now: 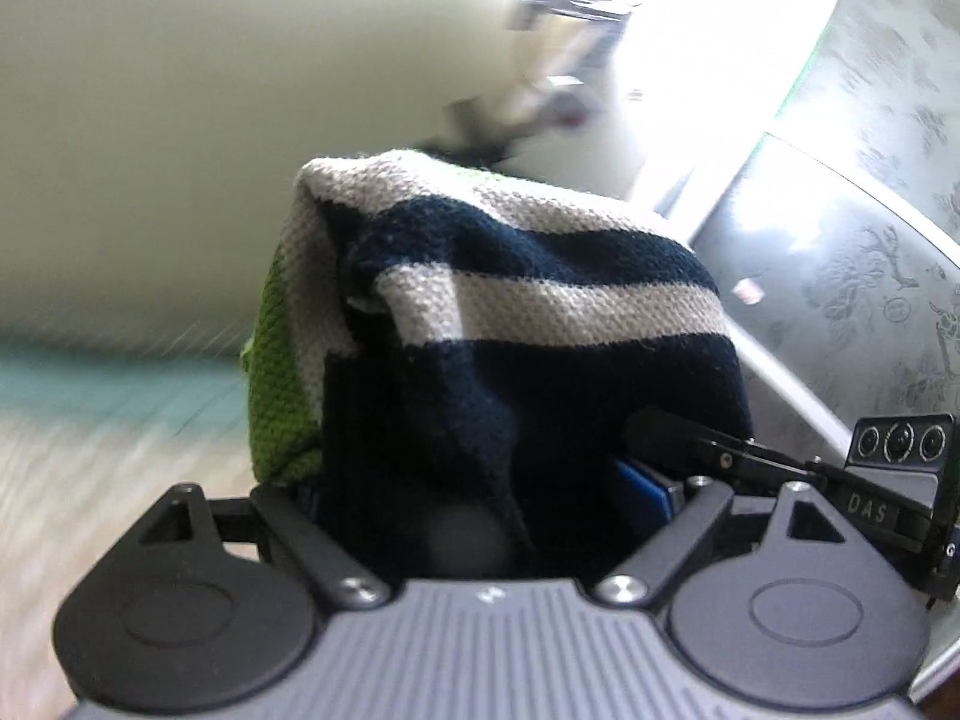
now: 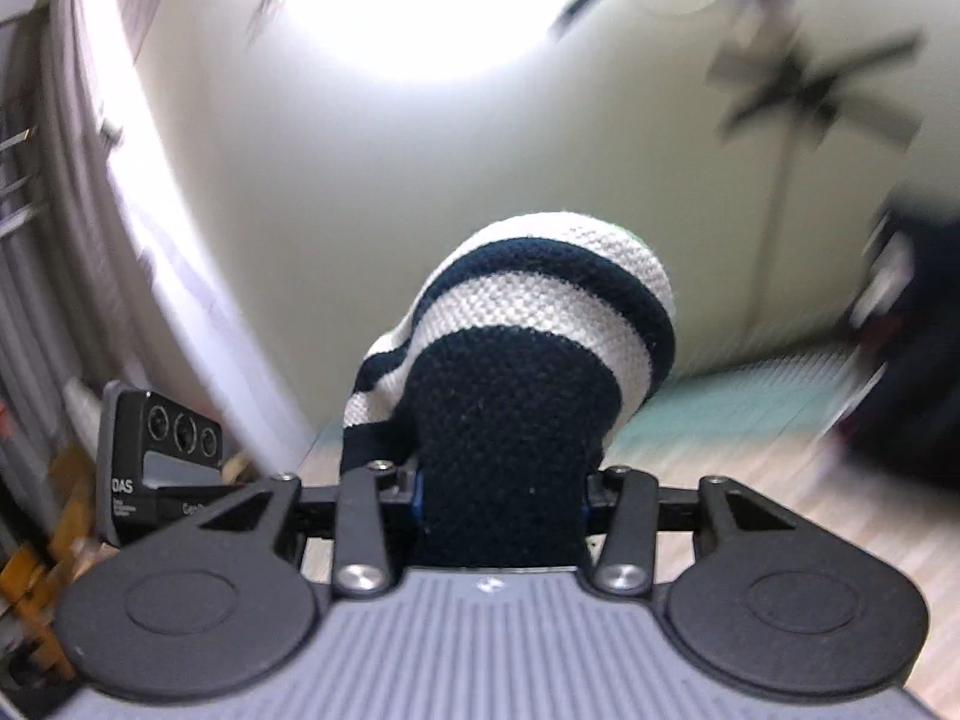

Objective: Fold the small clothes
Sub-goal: 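Lift the folded bundle with both tools and carry it to the clothes pile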

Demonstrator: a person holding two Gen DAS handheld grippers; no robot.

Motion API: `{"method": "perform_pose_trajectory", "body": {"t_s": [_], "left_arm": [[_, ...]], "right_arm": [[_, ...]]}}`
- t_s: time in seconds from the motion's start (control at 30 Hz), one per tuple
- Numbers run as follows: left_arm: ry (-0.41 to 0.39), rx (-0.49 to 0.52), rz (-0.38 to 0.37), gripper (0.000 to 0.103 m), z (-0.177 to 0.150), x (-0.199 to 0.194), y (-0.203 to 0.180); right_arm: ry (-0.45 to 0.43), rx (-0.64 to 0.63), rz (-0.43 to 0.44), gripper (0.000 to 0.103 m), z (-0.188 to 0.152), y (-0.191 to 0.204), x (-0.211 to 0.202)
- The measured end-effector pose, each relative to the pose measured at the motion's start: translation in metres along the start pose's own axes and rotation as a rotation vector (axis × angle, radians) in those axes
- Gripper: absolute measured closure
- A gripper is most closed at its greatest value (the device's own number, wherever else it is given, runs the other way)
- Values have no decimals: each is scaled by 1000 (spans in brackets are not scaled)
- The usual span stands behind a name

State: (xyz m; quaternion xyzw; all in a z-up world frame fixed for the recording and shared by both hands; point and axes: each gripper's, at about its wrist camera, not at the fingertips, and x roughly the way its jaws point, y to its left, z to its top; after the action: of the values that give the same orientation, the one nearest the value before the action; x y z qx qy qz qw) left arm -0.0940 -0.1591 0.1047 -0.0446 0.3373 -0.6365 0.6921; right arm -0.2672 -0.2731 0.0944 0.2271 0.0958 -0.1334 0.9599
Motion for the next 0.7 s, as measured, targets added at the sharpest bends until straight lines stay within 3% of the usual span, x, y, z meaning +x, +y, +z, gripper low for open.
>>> {"method": "perform_pose_trajectory", "body": {"t_s": [0.1, 0.2, 0.3, 0.4, 0.43, 0.47, 0.57, 0.7], "left_arm": [[19, 85, -22, 15, 52, 71, -39], [55, 106, -13, 14, 88, 148, -55], [121, 77, 37, 14, 96, 227, -46], [209, 74, 137, 16, 80, 279, -28], [227, 94, 189, 12, 72, 293, -21], [216, 102, 208, 0, 68, 297, -15], [206, 34, 196, 2, 66, 289, -3], [139, 87, 229, 4, 60, 242, -12]], "right_arm": [[-118, 51, -63, 62, 53, -51, -34], [-195, 147, -118, 62, 84, -109, -50], [-225, 284, -185, 62, 92, -178, -47], [-166, 426, -290, 61, 80, -251, -24], [-136, 459, -289, 76, 71, -269, -11], [-143, 472, -278, 77, 65, -279, -6], [-131, 408, -305, 74, 67, -269, 5], [-130, 314, -330, 36, 72, -238, 5]]}}
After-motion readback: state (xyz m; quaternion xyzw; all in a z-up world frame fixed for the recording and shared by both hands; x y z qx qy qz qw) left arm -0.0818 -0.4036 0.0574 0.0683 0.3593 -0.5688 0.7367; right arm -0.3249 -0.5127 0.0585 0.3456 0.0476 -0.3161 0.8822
